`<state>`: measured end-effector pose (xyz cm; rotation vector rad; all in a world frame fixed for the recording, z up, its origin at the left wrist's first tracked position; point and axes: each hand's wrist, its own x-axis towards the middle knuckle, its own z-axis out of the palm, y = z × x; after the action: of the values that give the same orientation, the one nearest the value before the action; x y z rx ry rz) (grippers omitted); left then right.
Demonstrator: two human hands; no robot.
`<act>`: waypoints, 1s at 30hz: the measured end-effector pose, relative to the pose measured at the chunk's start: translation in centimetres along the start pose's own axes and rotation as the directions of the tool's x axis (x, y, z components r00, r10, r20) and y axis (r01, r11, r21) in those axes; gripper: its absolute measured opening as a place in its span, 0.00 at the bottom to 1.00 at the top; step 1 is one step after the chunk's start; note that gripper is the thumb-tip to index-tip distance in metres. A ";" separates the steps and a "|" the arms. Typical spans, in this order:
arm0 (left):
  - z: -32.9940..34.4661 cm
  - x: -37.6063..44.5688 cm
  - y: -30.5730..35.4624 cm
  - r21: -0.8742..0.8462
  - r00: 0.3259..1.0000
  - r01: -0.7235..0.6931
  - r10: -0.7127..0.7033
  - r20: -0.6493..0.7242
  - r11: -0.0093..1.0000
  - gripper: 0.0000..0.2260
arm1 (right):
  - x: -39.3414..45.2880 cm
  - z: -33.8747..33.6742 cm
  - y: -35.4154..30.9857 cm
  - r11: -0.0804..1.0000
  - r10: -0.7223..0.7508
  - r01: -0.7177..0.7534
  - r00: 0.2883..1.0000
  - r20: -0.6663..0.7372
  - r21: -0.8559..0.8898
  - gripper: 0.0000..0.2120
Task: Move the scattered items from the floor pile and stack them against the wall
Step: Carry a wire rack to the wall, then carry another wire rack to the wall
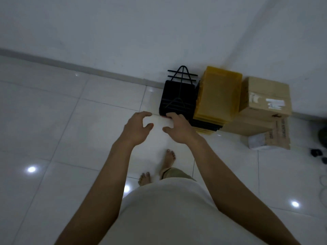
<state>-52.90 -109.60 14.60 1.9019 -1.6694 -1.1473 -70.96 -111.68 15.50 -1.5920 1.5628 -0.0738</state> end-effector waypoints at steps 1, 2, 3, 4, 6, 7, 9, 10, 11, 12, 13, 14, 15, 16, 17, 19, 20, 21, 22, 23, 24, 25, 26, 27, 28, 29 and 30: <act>0.0 -1.2 -0.6 0.012 1.000 0.015 -0.014 -0.026 1.000 0.19 | -0.6 0.7 -0.4 1.000 -0.016 0.016 1.000 0.002 -0.014 0.29; 0.0 -2.3 -1.2 0.023 0.999 0.027 -0.026 -0.046 0.999 0.19 | -1.3 1.5 -0.7 0.999 -0.031 0.031 1.000 0.001 -0.023 0.29; 0.1 -3.4 -1.7 0.026 0.998 0.034 -0.033 -0.058 0.999 0.19 | -2.0 2.1 -1.0 0.999 -0.044 0.044 0.999 -0.006 -0.027 0.29; 0.3 -4.5 -2.1 0.024 0.997 0.040 -0.038 -0.066 0.999 0.19 | -2.6 2.8 -1.1 0.998 -0.056 0.056 0.998 -0.016 -0.030 0.30; 0.7 -6.2 -2.4 0.023 0.995 0.053 -0.051 -0.081 0.998 0.19 | -3.9 3.8 -1.0 0.995 -0.085 0.083 0.996 -0.032 -0.050 0.30; 0.8 -7.1 -2.6 0.022 0.994 0.064 -0.062 -0.091 0.998 0.20 | -4.5 4.3 -0.9 0.993 -0.097 0.095 0.995 -0.027 -0.065 0.31; 1.1 -8.9 -2.9 0.007 0.990 0.079 -0.078 -0.117 0.997 0.20 | -5.9 5.3 -0.4 0.989 -0.109 0.109 0.994 0.007 -0.101 0.31; 1.3 -9.9 -3.0 -0.007 0.987 0.089 -0.089 -0.133 0.996 0.20 | -6.5 5.6 -0.2 0.986 -0.119 0.121 0.992 0.032 -0.118 0.32; 1.6 -10.8 -3.2 -0.019 0.983 0.099 -0.101 -0.153 0.995 0.20 | -7.0 5.8 0.2 0.983 -0.129 0.135 0.990 0.057 -0.126 0.32; 2.0 -11.8 -3.4 -0.037 0.978 0.111 -0.116 -0.174 0.993 0.20 | -7.5 6.0 0.5 0.981 -0.136 0.147 0.987 0.086 -0.130 0.33; 2.4 -12.8 -3.8 -0.061 0.972 0.123 -0.133 -0.195 0.990 0.20 | -7.9 6.3 0.7 0.978 -0.143 0.159 0.982 0.121 -0.135 0.33; 2.9 -13.9 -4.0 -0.088 0.963 0.136 -0.153 -0.220 0.987 0.19 | -8.4 6.4 0.9 0.974 -0.152 0.175 0.976 0.158 -0.143 0.33; 3.4 -14.9 -4.2 -0.114 0.952 0.155 -0.179 -0.248 0.981 0.19 | -9.0 6.6 1.0 0.970 -0.163 0.193 0.968 0.191 -0.150 0.33; 3.9 -15.8 -4.2 -0.138 0.939 0.175 -0.207 -0.276 0.975 0.19 | -9.5 6.7 1.1 0.964 -0.173 0.210 0.961 0.217 -0.162 0.33; 4.8 -16.9 -3.9 -0.160 0.924 0.199 -0.239 -0.299 0.967 0.19 | -10.2 6.8 1.5 0.956 -0.185 0.232 0.952 0.242 -0.178 0.33; 6.5 -19.4 -3.4 -0.200 0.897 0.234 -0.291 -0.334 0.951 0.19 | -12.0 6.9 2.2 0.946 -0.209 0.265 0.939 0.274 -0.186 0.33; 7.7 -20.8 -3.1 -0.218 0.888 0.240 -0.305 -0.343 0.946 0.18 | -12.9 7.1 2.6 0.944 -0.221 0.276 0.935 0.278 -0.178 0.32; 9.1 -22.5 -2.9 -0.238 0.877 0.248 -0.322 -0.356 0.939 0.18 | -14.1 7.4 3.3 0.940 -0.240 0.295 0.928 0.286 -0.169 0.32; 10.5 -24.2 -2.7 -0.251 0.867 0.258 -0.338 -0.366 0.933 0.18 | -15.2 7.7 4.0 0.938 -0.252 0.307 0.922 0.293 -0.160 0.31; 11.8 -25.7 -2.6 -0.262 0.859 0.273 -0.358 -0.367 0.926 0.18 | -16.3 8.0 4.8 0.937 -0.253 0.311 0.919 0.303 -0.158 0.31; 13.1 -27.3 -2.5 -0.283 0.847 0.295 -0.387 -0.365 0.913 0.18 | -17.3 8.4 5.7 0.935 -0.249 0.313 0.914 0.321 -0.166 0.31; 14.4 -28.9 -2.5 -0.303 0.834 0.317 -0.416 -0.362 0.899 0.18 | -18.5 8.9 6.5 0.930 -0.240 0.318 0.906 0.349 -0.185 0.31; 15.4 -30.5 -2.4 -0.324 0.820 0.337 -0.445 -0.359 0.884 0.18 | -19.5 9.4 7.3 0.924 -0.229 0.323 0.896 0.380 -0.205 0.31; 16.2 -32.0 -2.5 -0.344 0.806 0.353 -0.470 -0.361 0.870 0.18 | -20.4 9.9 7.8 0.919 -0.221 0.330 0.886 0.408 -0.218 0.31; 16.9 -33.5 -2.6 -0.360 0.788 0.368 -0.493 -0.368 0.857 0.18 | -21.3 10.5 8.1 0.912 -0.218 0.341 0.874 0.435 -0.228 0.31; 17.6 -34.9 -2.7 -0.376 0.769 0.385 -0.518 -0.374 0.843 0.18 | -22.1 11.0 8.4 0.905 -0.217 0.354 0.862 0.458 -0.237 0.31; 18.0 -36.4 -2.8 -0.393 0.750 0.398 -0.541 -0.381 0.829 0.18 | -22.9 11.6 8.4 0.895 -0.220 0.372 0.848 0.482 -0.247 0.31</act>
<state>-63.76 -70.40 13.79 2.2383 -0.7183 -0.9031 -75.39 -85.04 15.14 -1.9452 0.9916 0.3822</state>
